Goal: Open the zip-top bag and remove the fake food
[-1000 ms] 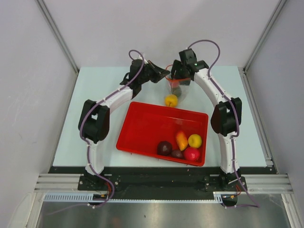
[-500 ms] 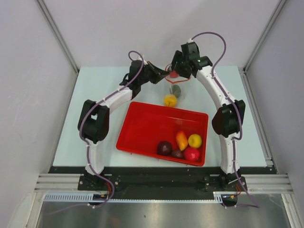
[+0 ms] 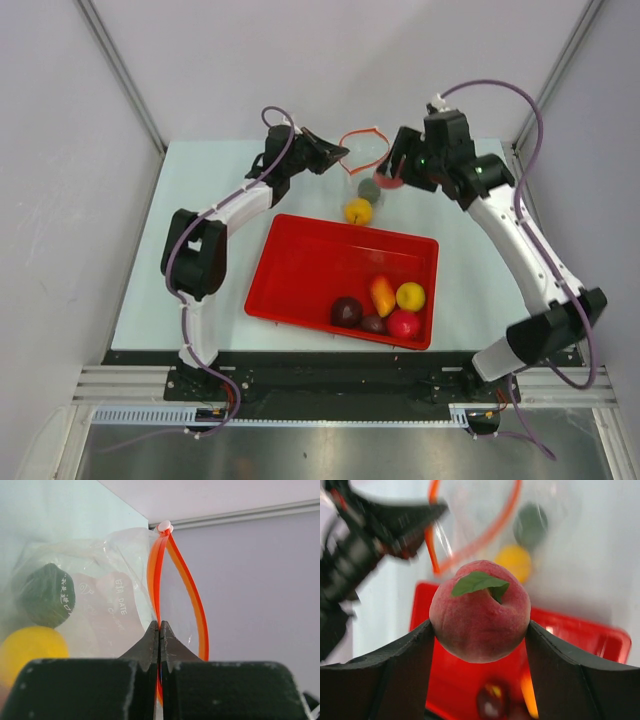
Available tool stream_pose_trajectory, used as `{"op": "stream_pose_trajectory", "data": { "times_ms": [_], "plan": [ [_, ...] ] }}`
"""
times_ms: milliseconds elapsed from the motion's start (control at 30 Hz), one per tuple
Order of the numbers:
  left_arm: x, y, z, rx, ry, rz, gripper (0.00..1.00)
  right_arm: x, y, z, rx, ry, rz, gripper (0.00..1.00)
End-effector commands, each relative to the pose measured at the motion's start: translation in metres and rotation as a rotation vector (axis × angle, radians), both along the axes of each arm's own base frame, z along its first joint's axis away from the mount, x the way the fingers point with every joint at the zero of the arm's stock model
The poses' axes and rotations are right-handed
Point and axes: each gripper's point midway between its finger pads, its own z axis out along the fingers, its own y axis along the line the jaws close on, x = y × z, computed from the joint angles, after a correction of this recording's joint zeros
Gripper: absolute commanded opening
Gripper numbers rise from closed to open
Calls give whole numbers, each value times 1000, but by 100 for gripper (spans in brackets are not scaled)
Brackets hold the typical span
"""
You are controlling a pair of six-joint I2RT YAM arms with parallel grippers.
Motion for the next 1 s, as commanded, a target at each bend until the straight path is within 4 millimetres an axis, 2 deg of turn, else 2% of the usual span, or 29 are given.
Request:
{"op": "stream_pose_trajectory", "data": {
  "times_ms": [0, 67, 100, 167, 200, 333, 433, 533, 633, 667, 800, 833, 867, 900, 967],
  "plan": [
    [3, 12, 34, -50, -58, 25, 0, -57, -10, -51, -87, 104, 46, 8],
    [3, 12, 33, -49, -55, 25, 0, -79, -13, -76, -131, 164, 62, 8],
    [3, 12, 33, -48, -53, 23, 0, -90, -18, -98, -160, 217, 70, 9],
    [2, 12, 32, -48, -48, 21, 0, -101, -17, -121, -173, 275, 99, 10],
    [1, 12, 32, -48, -46, 19, 0, -107, -20, -138, -190, 315, 104, 11],
    [-3, 13, 28, -46, -38, 16, 0, -98, -20, -175, -230, 389, 119, 13],
    [-5, 14, 27, -46, -30, 17, 0, -88, -19, -193, -231, 420, 122, 16],
    [-9, 14, 23, -53, -12, 13, 0, -91, -13, -206, -196, 484, 139, 19],
    [-9, 13, 25, -59, -13, 11, 0, -98, -18, -221, -239, 537, 133, 27],
    [-8, 13, 24, -58, -12, 14, 0, -99, -19, -226, -251, 556, 136, 34],
    [-6, 12, 26, -57, -14, 12, 0, -102, -24, -232, -283, 576, 130, 51],
    [-6, 12, 27, -58, -14, 11, 0, -103, -25, -232, -287, 579, 132, 60],
    [-5, 11, 26, -58, -14, 8, 0, -103, -25, -234, -290, 586, 132, 64],
    [-6, 10, 27, -59, -15, 5, 0, -101, -32, -235, -315, 583, 109, 74],
    [-7, 10, 26, -55, -15, 1, 0, -102, -32, -236, -319, 585, 115, 82]
  ]
}}
